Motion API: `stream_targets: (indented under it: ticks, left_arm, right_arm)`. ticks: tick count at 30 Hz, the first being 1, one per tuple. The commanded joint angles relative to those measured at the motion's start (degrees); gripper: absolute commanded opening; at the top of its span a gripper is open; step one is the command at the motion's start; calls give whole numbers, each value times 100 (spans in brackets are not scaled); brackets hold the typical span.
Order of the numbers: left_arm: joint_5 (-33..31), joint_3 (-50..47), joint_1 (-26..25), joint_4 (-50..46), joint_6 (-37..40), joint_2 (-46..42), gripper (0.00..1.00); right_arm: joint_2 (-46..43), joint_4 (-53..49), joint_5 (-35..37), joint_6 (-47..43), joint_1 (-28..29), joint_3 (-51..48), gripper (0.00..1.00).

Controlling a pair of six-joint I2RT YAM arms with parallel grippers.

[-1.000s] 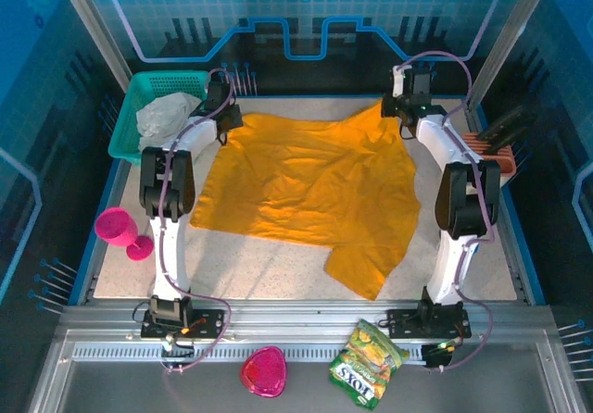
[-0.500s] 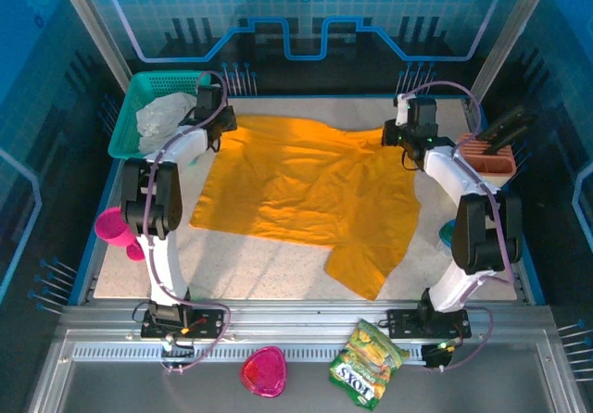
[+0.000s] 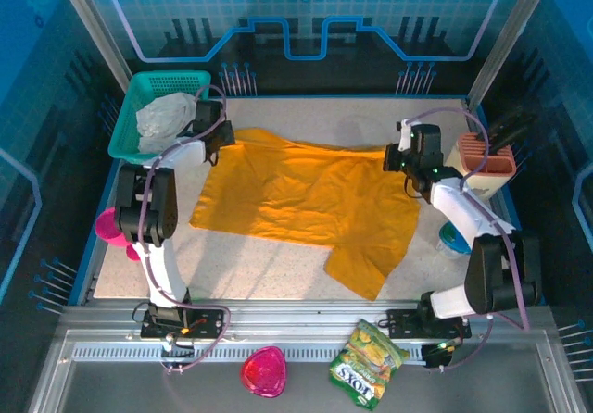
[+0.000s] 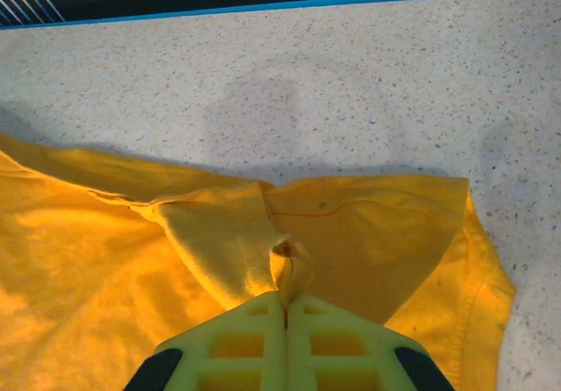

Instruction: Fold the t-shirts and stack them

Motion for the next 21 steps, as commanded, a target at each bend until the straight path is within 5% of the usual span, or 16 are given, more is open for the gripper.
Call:
stream_targets:
  ticks: [1, 15, 21]
  left_arm:
    - [-151, -236, 39, 182, 82, -360, 0]
    - [-259, -748, 43, -321, 9, -541, 0]
    - [7, -1235, 43, -53, 115, -1142, 46]
  right_arm:
    - [-236, -12, 138, 195, 138, -405, 0]
    - [273, -1721, -317, 880, 223, -496, 0]
    - [1193, -2986, -1526, 708, 226, 98, 19]
